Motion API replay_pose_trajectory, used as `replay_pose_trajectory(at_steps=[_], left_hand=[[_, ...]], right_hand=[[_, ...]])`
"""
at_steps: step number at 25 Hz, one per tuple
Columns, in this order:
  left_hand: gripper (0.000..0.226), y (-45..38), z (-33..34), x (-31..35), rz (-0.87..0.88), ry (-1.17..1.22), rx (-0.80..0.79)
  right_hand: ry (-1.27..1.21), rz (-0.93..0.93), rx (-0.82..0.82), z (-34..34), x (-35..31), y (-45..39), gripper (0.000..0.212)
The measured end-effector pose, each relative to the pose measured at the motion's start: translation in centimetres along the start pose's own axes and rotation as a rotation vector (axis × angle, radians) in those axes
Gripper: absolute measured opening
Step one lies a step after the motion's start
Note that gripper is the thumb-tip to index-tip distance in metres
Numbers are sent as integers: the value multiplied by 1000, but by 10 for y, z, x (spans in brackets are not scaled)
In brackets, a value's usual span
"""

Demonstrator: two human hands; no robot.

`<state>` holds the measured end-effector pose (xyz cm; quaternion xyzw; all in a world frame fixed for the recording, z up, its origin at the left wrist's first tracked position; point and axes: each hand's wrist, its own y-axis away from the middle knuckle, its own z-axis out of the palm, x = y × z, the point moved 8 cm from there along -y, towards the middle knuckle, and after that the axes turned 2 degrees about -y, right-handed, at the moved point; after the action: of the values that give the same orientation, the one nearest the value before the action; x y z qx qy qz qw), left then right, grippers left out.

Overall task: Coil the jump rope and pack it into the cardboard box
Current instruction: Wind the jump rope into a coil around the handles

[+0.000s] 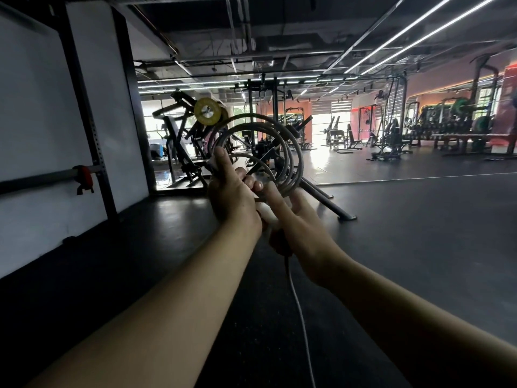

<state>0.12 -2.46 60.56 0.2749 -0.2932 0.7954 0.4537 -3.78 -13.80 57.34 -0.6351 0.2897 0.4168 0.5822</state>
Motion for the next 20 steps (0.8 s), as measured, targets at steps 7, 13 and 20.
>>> replay_pose_trajectory(at_steps=[7,13,20], left_hand=[[37,-3,-13,-9,-37,-129,-110],[54,-17,-36,25,210,-595,-313],[92,8,45,49,455,-1527,-1102]], right_hand=[[-41,18,142,-18,-6,-11,19],[340,29,-31,-29,-32,-24,12],[893,-142,-338,-9,-48,-35,21]])
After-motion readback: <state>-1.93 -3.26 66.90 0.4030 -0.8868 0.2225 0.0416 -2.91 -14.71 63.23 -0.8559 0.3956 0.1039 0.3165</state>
